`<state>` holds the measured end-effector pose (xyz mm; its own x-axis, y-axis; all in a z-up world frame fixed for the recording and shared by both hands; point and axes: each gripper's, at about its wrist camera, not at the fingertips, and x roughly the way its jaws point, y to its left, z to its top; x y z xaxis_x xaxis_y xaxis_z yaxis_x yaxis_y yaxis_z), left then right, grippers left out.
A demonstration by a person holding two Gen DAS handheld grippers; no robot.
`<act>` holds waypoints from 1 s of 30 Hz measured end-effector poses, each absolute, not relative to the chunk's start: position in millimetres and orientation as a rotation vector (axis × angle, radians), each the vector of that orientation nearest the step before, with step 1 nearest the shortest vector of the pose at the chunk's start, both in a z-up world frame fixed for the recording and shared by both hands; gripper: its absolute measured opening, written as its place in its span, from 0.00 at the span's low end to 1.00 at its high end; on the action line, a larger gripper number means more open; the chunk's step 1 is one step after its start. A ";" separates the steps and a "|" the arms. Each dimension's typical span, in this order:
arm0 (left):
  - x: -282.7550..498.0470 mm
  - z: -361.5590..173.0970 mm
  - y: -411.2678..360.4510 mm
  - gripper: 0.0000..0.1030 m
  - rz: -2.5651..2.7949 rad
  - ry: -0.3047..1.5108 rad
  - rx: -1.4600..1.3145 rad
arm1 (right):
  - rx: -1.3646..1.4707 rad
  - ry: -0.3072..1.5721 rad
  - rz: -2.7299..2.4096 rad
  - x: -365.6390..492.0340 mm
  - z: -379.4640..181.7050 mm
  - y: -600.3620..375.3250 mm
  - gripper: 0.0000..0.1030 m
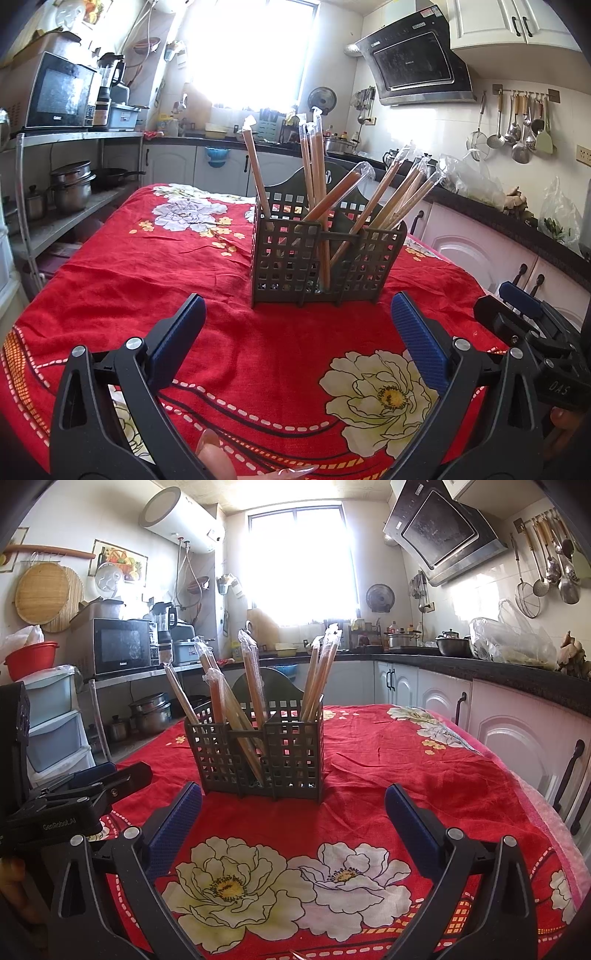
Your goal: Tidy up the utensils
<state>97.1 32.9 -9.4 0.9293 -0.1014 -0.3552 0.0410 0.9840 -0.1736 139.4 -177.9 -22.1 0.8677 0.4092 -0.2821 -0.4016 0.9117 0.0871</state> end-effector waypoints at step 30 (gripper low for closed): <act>101.6 -10.5 26.0 0.90 -0.020 0.406 -0.127 | 0.030 0.301 0.415 139.2 -21.7 -180.3 0.94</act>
<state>101.6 26.0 -10.5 0.9185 -0.0445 -0.3928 -0.0063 0.9919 -0.1272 139.2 -180.3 -21.7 0.8713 0.4016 -0.2822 -0.3927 0.9153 0.0899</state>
